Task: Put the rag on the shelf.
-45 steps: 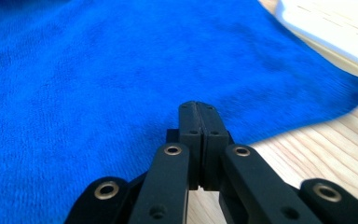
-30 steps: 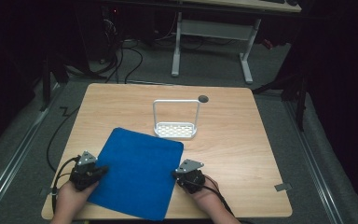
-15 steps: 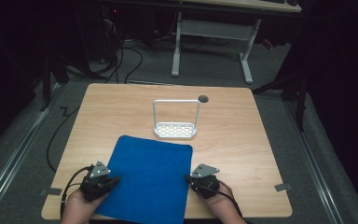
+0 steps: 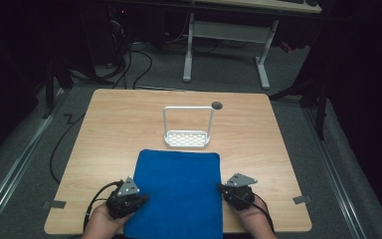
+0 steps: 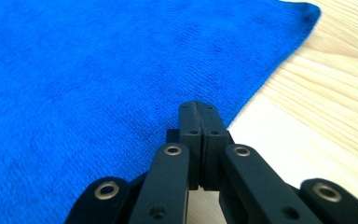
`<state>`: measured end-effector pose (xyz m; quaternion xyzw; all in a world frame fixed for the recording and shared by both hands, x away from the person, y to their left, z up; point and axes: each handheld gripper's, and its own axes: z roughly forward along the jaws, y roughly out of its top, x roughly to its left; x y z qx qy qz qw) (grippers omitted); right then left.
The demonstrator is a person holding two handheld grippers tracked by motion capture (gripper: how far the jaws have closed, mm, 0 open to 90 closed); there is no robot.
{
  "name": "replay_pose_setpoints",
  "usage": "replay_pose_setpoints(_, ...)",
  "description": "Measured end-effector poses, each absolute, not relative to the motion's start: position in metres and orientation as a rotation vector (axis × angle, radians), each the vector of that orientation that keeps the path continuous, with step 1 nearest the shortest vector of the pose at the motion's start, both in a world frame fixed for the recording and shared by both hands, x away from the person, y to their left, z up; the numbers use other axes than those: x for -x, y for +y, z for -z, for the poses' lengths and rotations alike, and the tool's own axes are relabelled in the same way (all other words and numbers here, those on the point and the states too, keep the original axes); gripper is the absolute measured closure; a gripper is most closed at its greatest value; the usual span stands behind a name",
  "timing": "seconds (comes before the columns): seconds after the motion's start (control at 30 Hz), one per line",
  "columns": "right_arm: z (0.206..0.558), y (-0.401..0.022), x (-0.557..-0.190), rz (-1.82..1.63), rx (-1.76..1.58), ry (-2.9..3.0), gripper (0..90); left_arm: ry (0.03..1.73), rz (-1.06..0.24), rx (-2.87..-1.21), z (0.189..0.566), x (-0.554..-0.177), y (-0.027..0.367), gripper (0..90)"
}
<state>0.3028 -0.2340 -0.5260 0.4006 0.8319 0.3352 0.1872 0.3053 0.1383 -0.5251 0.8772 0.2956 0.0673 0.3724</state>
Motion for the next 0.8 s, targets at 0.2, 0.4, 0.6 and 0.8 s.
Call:
replay_pose_setpoints(0.2,0.526,-0.253,-0.304,-0.915,-1.184,2.295,90.0,0.716,-0.147,-2.229,0.527,-0.305,0.117,89.0)
replay_pose_setpoints(0.4,0.524,-0.260,-0.305,-0.870,-1.213,2.263,90.0,0.650,-0.141,-2.239,0.528,-0.302,0.102,86.7)
replay_pose_setpoints(0.6,0.525,-0.263,-0.305,-0.882,-1.231,2.255,89.8,0.643,-0.124,-2.228,0.529,-0.301,0.102,83.6)
replay_pose_setpoints(0.8,0.523,-0.263,-0.305,-0.927,-1.220,2.242,83.1,0.683,-0.096,-2.189,0.527,-0.303,0.108,76.1)
